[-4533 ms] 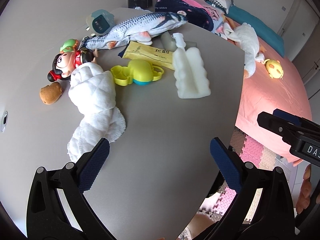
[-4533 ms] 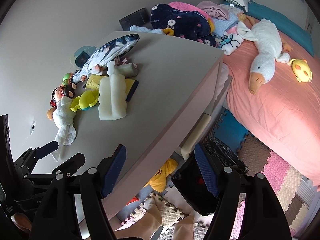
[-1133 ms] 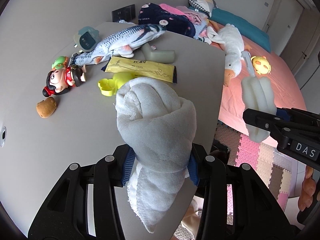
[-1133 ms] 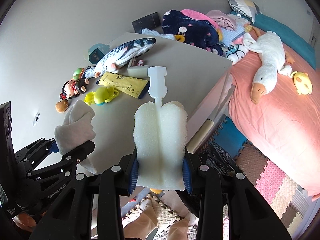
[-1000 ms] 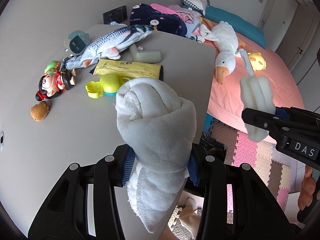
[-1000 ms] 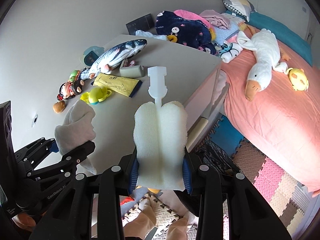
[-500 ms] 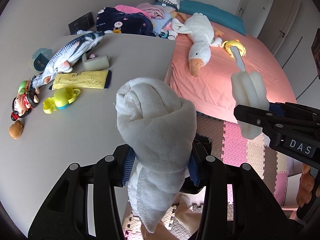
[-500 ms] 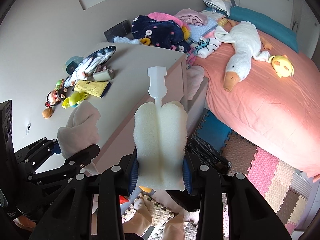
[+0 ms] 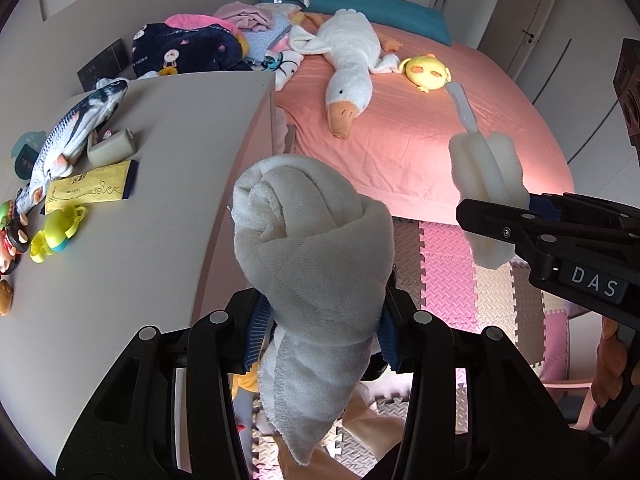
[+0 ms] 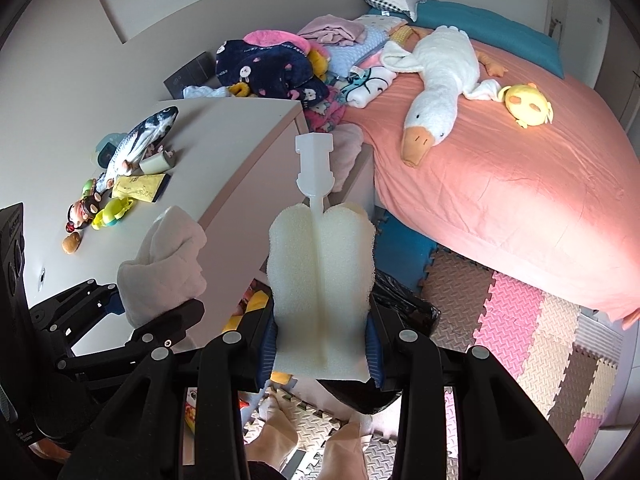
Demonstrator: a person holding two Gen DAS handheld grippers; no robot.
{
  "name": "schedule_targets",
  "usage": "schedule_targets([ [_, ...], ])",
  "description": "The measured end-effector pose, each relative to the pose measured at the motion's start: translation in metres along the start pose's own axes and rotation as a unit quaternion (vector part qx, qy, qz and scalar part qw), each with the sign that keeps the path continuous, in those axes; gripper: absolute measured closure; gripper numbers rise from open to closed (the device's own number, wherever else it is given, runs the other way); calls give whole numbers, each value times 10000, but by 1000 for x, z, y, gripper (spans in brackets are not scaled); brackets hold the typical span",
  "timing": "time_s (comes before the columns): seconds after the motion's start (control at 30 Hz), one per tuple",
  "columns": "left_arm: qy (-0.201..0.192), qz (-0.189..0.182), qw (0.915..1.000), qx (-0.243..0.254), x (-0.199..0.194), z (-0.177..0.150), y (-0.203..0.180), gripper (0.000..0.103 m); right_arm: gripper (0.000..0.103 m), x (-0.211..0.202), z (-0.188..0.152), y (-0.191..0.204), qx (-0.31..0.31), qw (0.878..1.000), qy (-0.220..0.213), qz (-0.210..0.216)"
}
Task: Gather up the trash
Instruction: 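Carry the towel and foam sponge over the black trash bin, then open both tools to drop the towel and sponge into the bin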
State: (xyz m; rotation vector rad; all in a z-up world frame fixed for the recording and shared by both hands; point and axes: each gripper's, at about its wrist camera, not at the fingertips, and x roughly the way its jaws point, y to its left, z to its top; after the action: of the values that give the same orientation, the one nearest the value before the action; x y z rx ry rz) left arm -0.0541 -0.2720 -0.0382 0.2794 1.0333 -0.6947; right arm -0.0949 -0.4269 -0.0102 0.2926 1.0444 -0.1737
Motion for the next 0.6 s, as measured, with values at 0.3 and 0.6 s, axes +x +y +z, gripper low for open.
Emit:
schedule_targets([
  [0.3, 109, -181, 9996, 207, 12, 5, -14, 57, 65, -1, -3, -16, 142, 9998, 40, -124],
  [0.6, 251, -272, 9989, 284, 24, 12, -18, 57, 65, 3, -1, -28, 250, 9994, 96, -227],
])
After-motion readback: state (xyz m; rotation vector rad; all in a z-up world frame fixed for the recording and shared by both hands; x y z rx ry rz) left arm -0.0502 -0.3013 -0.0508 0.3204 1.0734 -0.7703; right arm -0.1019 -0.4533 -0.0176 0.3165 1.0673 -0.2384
